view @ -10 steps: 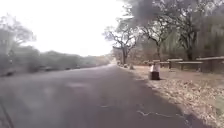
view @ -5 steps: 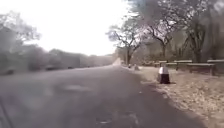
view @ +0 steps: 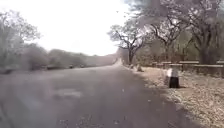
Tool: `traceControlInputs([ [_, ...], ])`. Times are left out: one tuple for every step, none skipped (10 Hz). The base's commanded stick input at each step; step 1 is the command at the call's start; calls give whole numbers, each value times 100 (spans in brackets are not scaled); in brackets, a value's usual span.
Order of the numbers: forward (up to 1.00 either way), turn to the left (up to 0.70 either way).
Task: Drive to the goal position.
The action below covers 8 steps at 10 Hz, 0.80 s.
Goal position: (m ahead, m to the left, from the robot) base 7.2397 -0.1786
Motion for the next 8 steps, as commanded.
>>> traceControlInputs([
  [70,0],
  [70,0],
  [70,0],
  [70,0],
  [70,0],
  [70,0],
  [70,0],
  [70,0],
])
